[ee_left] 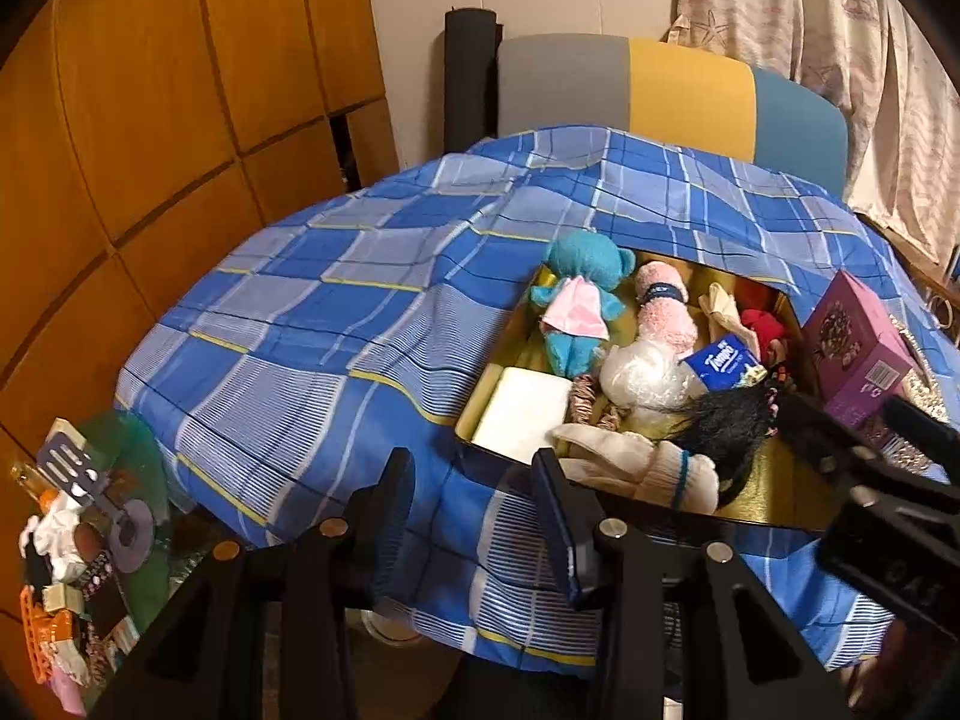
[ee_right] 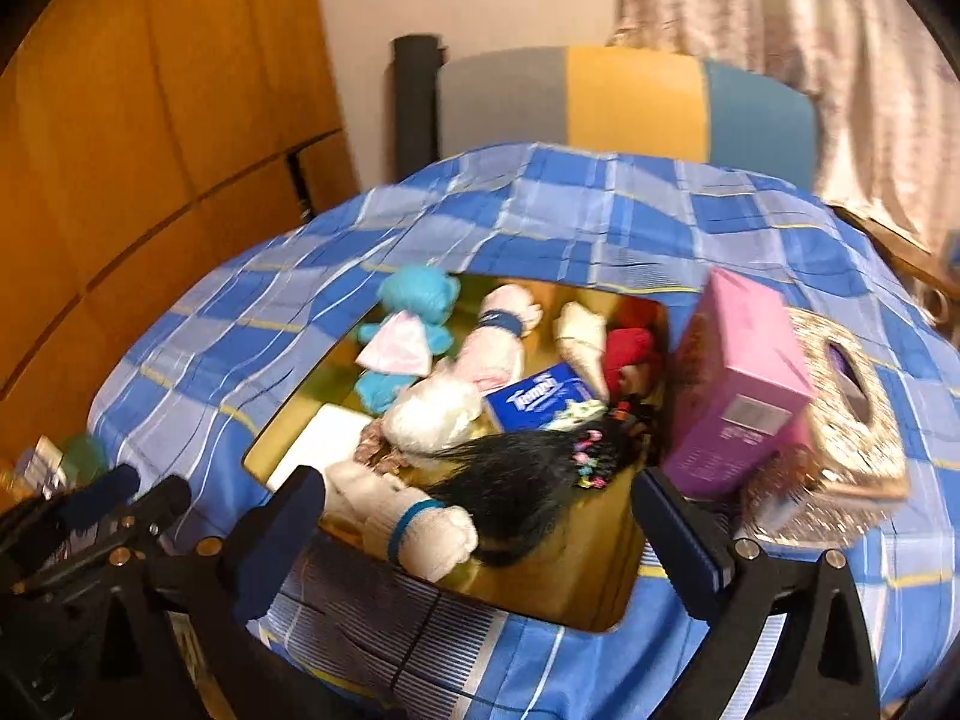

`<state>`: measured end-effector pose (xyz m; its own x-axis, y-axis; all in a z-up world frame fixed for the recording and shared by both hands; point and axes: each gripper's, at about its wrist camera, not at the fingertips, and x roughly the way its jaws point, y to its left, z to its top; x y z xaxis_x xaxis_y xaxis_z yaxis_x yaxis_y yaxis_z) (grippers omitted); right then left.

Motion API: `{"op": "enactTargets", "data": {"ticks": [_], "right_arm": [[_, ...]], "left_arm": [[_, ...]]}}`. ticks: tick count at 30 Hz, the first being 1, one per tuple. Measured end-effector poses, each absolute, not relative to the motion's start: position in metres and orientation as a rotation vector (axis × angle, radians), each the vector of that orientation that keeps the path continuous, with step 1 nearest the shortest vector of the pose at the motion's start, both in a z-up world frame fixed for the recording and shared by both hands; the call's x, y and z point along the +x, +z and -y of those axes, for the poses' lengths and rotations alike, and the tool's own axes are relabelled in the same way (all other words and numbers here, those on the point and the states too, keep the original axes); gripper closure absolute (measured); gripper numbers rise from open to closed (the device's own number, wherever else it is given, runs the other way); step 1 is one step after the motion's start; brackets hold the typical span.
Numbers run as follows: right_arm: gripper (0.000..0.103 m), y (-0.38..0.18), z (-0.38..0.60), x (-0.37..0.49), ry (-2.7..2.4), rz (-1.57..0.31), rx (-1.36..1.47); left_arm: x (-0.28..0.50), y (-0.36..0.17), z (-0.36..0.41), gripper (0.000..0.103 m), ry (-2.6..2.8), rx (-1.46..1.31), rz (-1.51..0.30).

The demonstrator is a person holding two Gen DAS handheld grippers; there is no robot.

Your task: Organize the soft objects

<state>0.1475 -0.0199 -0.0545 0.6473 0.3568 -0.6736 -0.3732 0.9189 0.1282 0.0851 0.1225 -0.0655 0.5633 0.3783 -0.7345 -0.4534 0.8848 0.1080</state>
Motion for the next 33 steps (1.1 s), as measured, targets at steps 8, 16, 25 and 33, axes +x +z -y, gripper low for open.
{"op": "enactTargets", "data": {"ticks": [8,16,25,33], "right_arm": [[0.000,-0.034,0.021,0.113,0.290,-0.624,-0.095],[0.000,-0.043,0.025,0.119,0.178,-0.705,-0.117],[0.000,-0.051,0.024,0.118,0.182,-0.735,-0.097],[0.000,-0.054,0.025,0.119,0.181,-0.753,-0.089]], "left_arm": [[0.080,-0.063,-0.122,0.063,0.440,-0.137,-0.856],[0.067,-0.050,-0.122,0.063,0.421,-0.188,-0.819],[0.068,-0.052,-0.116,0.063,0.371,-0.183,-0.846],[0.067,-0.052,-0.113,0.063,0.364,-0.164,-0.843]]}}
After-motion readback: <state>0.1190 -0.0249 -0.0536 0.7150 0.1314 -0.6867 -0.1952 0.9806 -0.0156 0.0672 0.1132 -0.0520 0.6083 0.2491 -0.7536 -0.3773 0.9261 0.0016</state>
